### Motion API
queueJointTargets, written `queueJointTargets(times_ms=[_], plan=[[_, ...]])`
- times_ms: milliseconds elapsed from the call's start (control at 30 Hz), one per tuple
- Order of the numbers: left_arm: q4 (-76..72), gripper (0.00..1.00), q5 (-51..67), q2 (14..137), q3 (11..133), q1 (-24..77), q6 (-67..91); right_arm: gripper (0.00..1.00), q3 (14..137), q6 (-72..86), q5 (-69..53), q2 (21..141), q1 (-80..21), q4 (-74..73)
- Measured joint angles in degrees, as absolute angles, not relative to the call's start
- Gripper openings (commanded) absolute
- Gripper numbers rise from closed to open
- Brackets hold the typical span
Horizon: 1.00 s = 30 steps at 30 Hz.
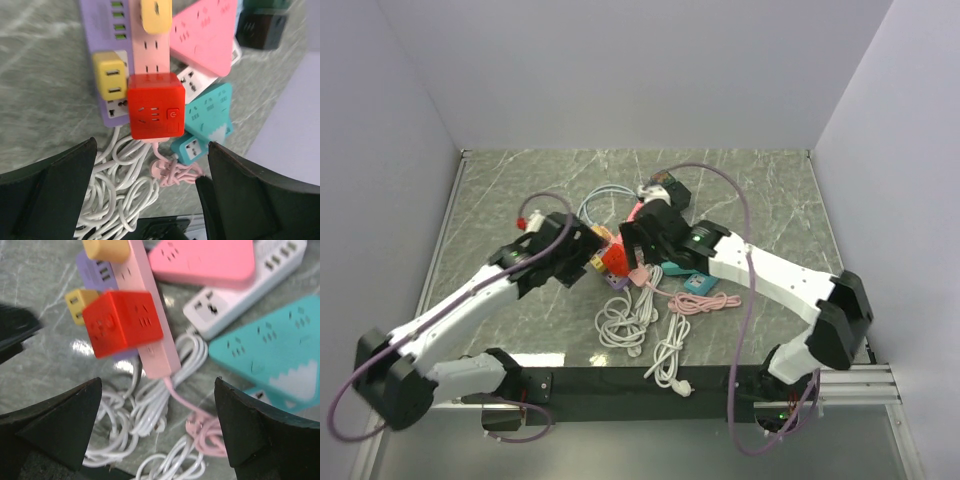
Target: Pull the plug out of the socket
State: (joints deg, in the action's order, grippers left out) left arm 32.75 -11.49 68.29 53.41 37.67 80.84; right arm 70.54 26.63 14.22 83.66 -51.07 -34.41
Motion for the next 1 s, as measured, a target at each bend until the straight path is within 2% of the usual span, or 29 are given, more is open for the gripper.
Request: queueJointTargets(times_ms=[167, 333, 767, 867, 900, 967, 1000], plan=[[35.8, 0.99, -13.0, 54.5, 49.6, 31.4, 82.1, 1.0, 80.6, 20.8, 16.4, 92.9, -53.6, -35.2], [39.2, 0.99, -14.0, 45.1, 46.4, 27.2, 82.9, 1.0, 85.4, 16.3, 18.0, 100.3, -56.2, -36.8], [43.5, 0.99, -14.0, 38.7, 42.7, 23.9, 83.7, 0.98, 96.4, 9.1, 23.8, 116.8, -58.9, -44.8], [43.6, 0.99, -14.0, 38.3, 42.7, 23.6, 83.7, 0.85, 98.5, 8.6, 26.0, 119.2, -58.9, -45.6], [43.6, 0.99, -13.9, 38.3, 42.7, 23.6, 83.5, 0.72, 98.7, 8.4, 26.4, 119.6, -58.9, -45.7], [43.6, 1.0, -13.8, 38.4, 42.7, 23.5, 83.4, 0.55, 99.6, 7.9, 26.6, 120.2, -58.8, -46.1], [43.6, 0.99, -13.7, 38.5, 42.6, 23.4, 83.4, 0.31, 100.2, 7.8, 27.0, 120.5, -58.8, -46.4]])
